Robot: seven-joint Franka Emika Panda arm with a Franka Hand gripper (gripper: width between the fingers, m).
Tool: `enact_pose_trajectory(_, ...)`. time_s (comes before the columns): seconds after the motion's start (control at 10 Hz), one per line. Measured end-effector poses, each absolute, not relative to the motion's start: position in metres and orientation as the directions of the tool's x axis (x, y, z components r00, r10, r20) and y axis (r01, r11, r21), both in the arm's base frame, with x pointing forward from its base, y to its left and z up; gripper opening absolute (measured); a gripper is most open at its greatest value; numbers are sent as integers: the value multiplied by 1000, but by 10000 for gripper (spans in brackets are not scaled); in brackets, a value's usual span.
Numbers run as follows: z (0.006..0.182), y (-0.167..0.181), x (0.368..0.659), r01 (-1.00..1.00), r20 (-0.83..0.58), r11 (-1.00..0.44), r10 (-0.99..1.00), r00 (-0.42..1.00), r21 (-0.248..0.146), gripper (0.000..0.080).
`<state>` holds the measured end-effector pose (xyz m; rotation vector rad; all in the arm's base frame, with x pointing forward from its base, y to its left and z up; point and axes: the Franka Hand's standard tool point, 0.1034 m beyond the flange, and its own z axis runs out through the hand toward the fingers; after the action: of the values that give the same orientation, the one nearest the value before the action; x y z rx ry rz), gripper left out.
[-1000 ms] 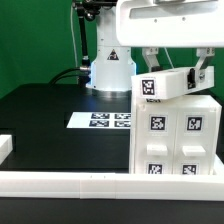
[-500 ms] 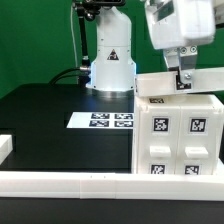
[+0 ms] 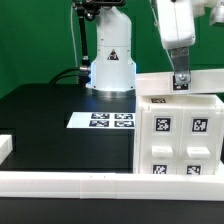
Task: Assemble cabinet
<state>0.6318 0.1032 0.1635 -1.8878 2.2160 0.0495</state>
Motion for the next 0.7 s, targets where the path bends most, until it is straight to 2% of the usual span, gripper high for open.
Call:
enact_pose_trajectory(0.1, 163, 103, 632, -978, -195, 167, -971, -141, -122, 551)
enact_pose_trajectory(0.2, 163, 104, 631, -979, -195, 165, -971, -139, -122, 628)
enact_pose_trajectory(0.3, 162, 104, 631, -979, -194, 162, -971, -136, -122, 643)
enact_pose_trajectory(0.5, 162, 105, 631, -980, -193, 158, -972, -133, -122, 648)
enact_pose_trajectory(0.6, 164, 105, 629, -987, -191, 110, -978, -87, -115, 648)
enact_pose_trajectory(0.7, 173, 107, 629, -993, -200, 69, -979, -48, -100, 649)
